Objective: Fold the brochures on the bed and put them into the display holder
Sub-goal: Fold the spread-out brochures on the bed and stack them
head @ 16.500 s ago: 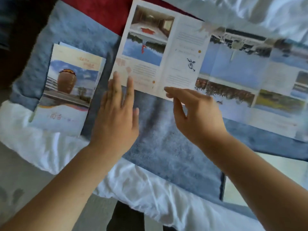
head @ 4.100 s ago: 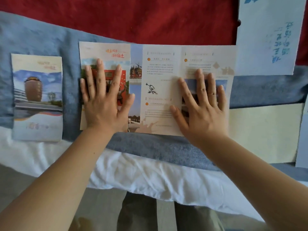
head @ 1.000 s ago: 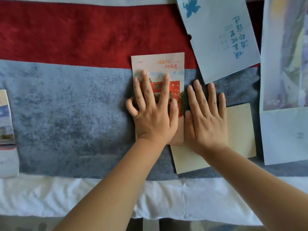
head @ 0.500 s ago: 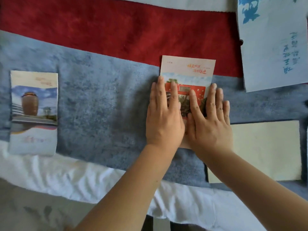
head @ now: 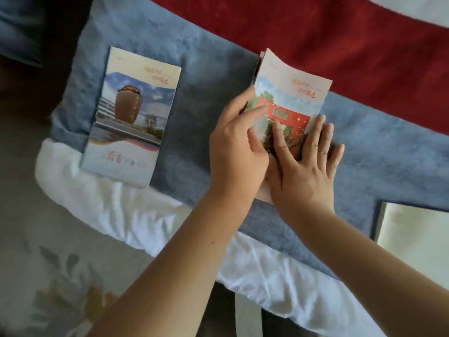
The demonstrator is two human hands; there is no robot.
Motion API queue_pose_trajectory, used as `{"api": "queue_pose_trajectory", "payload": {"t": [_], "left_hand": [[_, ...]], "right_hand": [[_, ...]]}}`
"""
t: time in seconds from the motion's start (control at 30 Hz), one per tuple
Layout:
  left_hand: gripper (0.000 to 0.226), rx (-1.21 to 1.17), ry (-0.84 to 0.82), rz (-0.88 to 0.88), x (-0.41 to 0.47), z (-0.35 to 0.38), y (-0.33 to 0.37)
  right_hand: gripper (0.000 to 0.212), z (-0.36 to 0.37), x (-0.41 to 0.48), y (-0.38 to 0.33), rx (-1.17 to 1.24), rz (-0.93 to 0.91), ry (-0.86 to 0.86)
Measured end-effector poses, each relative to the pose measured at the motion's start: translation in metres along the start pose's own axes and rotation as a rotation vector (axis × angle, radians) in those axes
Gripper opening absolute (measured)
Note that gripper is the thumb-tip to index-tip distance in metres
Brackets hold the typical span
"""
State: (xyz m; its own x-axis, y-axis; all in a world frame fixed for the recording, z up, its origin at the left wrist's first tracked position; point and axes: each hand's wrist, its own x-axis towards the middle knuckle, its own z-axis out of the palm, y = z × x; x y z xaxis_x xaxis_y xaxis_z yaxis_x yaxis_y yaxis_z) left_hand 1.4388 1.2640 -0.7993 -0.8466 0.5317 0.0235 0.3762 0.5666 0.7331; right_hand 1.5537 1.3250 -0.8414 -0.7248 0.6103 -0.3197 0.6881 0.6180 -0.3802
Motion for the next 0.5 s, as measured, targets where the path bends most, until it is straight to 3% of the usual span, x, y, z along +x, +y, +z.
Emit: {"api": "queue_pose_trajectory", "payload": {"t": [0.13, 0.33, 0.5], "left_hand": [[0.046, 0.095, 0.068, -0.029, 0.015, -0.047, -0.037], [0.047, 0.250, 0.085, -0.087, 0.037, -0.123, -0.100], [0.047, 0.268, 0.076, -0.092, 0.047, -0.157, -0.136]], "right_hand": [[0.056, 0.018, 0.011, -0.063, 0.057, -0.087, -0.013], [0.059, 0.050, 0.017, -0.155, 0.013, -0.424, -0.034], [0.060, 0.062, 0.025, -0.199, -0.015, -0.396, -0.016]]}}
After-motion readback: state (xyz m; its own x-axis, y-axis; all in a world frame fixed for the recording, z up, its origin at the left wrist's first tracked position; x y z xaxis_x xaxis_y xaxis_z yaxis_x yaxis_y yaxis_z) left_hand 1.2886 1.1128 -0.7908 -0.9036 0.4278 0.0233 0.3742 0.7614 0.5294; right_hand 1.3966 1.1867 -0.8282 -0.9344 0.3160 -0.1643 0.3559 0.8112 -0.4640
